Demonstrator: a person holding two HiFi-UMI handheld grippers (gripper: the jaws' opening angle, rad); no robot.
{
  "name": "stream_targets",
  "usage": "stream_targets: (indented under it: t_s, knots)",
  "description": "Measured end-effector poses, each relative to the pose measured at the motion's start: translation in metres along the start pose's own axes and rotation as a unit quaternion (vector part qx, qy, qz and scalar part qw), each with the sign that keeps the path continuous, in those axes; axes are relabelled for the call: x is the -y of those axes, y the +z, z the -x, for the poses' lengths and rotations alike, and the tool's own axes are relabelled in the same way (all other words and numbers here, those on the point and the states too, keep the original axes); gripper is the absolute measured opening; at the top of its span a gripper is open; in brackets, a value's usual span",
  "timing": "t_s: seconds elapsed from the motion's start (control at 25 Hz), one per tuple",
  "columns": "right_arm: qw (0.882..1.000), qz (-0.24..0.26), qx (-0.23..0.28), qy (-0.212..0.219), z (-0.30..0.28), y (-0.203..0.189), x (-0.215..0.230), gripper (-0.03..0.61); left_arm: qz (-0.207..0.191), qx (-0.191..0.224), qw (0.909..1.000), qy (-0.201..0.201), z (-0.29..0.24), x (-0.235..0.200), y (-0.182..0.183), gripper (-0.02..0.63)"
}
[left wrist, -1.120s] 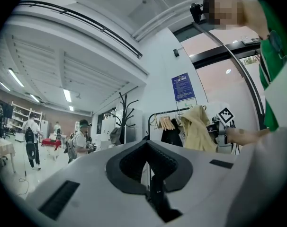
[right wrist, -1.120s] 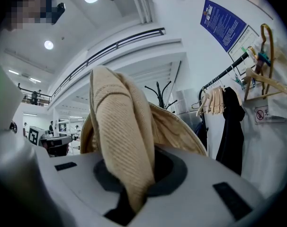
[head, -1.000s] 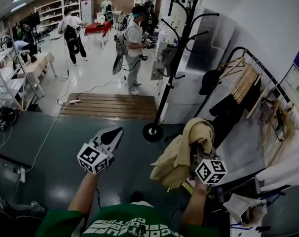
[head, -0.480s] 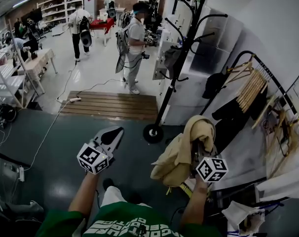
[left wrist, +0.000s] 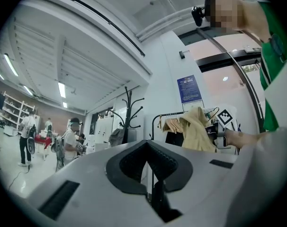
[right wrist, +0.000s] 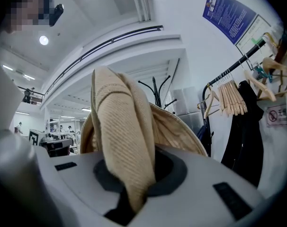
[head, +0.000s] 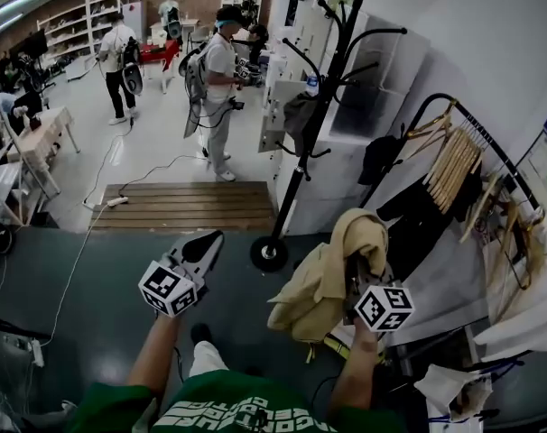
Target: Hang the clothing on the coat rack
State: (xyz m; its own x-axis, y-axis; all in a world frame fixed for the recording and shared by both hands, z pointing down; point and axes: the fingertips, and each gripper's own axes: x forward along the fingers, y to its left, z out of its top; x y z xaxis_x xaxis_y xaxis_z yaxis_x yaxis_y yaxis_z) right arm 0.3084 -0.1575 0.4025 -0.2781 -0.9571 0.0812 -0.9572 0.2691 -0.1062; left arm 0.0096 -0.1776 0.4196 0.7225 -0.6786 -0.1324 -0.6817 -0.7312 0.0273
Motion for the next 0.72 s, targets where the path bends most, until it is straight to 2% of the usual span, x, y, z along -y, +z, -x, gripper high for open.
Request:
stream_targets:
  t_s: [0.32,0.72]
  knots:
    - [0.999,-0.006,0.012,-0.053,-0.046,0.011,-0.002,0.048,0.000,0.004,0.9986,-0.053,-0.047,-0.064,0.008,0.003]
    - [0.993,-0.014,0.011,-0.116,-0.093,0.009,-0.006,0.048,0.016,0.001,0.9944,-0.104,-0.080,-0.128,0.003,0.003]
